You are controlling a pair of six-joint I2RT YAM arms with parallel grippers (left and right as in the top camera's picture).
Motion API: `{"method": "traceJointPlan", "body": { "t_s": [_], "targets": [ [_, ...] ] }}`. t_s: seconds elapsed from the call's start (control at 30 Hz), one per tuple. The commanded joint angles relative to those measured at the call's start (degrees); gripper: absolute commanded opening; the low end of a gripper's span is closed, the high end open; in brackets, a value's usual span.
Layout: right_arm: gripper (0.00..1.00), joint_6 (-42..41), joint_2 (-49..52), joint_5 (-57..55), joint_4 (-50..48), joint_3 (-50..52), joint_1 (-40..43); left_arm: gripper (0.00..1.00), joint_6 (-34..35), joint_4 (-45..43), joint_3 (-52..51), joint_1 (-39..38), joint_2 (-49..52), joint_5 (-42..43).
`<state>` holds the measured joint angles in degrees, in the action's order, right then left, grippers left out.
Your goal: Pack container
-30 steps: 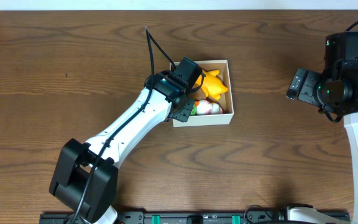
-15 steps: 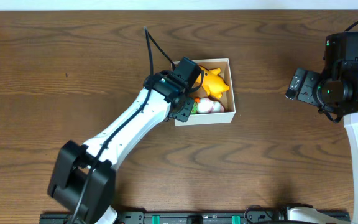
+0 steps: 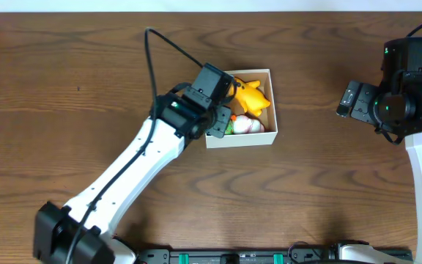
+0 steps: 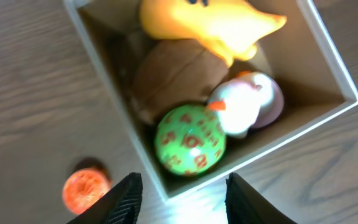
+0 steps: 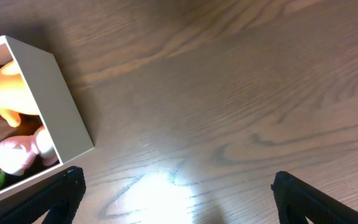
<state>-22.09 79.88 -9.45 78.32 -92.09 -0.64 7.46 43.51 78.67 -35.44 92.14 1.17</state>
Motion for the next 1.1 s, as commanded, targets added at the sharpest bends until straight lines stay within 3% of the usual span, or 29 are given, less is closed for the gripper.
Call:
{"method": "traceJointPlan", "body": {
  "t_s": [0.0,0.4,0.97,1.0,1.07],
  "targets": [
    [0.99,0.3,0.2,0.0,-0.1,0.0,0.3,0.45,-0.2,-0.6,-0.3,-0.3,3.9,1.0],
    [0.99,0.3,0.2,0.5,0.0,0.0,0.3,0.45,-0.4,-0.1,-0.4,-0.3,14.7,0.9],
    [0.99,0.3,0.2,0.7,0.3,0.0,0.3,0.45,-1.6,-0.3,0.0,-0.3,6.2,-1.8],
    [0.99,0.3,0.2,0.7,0.3,0.0,0.3,0.43,-1.6,-0.4,0.0,-0.3,6.3,-1.8],
    [0.99,0.3,0.2,0.7,0.3,0.0,0.3,0.28,-1.6,-0.4,0.0,-0.3,6.7,-1.8]
  ]
}}
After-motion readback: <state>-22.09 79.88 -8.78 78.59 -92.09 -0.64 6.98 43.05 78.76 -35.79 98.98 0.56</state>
